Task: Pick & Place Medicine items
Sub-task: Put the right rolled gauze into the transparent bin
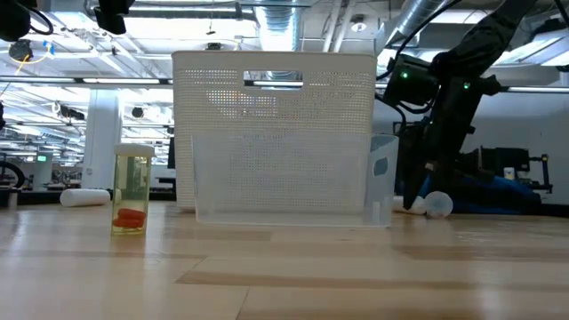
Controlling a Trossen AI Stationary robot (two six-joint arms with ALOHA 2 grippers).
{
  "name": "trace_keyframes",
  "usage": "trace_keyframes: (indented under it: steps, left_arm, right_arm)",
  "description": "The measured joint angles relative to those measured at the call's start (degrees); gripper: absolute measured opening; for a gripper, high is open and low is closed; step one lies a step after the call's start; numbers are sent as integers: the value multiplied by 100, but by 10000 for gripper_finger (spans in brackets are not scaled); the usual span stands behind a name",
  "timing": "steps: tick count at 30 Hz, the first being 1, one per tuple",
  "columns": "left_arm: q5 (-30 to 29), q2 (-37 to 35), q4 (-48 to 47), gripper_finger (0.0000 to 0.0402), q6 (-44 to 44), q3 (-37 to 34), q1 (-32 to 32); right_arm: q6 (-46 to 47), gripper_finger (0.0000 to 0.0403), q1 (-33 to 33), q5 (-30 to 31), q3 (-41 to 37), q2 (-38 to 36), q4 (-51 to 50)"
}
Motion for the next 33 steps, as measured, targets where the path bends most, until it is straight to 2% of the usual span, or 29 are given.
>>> trace_keyframes:
  steps: [6, 11, 18, 22, 27, 30, 33]
  left_arm:
    - [-20, 0, -2, 232, 0, 0, 0]
    - [-19, 0, -1, 232, 0, 0, 1]
    - [-16, 0, 1, 232, 10, 0, 2]
    - [-15, 0, 0, 232, 13, 0, 1]
    - [-10, 0, 0, 232, 15, 0, 0]
    - [4, 0, 0, 232, 9, 0, 1]
    - [33, 0, 0, 232, 7, 0, 2]
  right_arm:
    - [-78, 71, 4, -30, -3, -101, 61]
    - [20, 45, 4, 46, -3, -393, -168]
    - [415, 39, 281, 147, -2, -1686, -960]
    - [948, 39, 909, 147, -1, -2689, -1415]
    - [1981, 40, 2065, 143, -1, -3674, -1759]
    - [2687, 40, 2884, 232, -1, -3967, -1641]
    - [3323, 40, 3679, 595, -1, -3995, -1402]
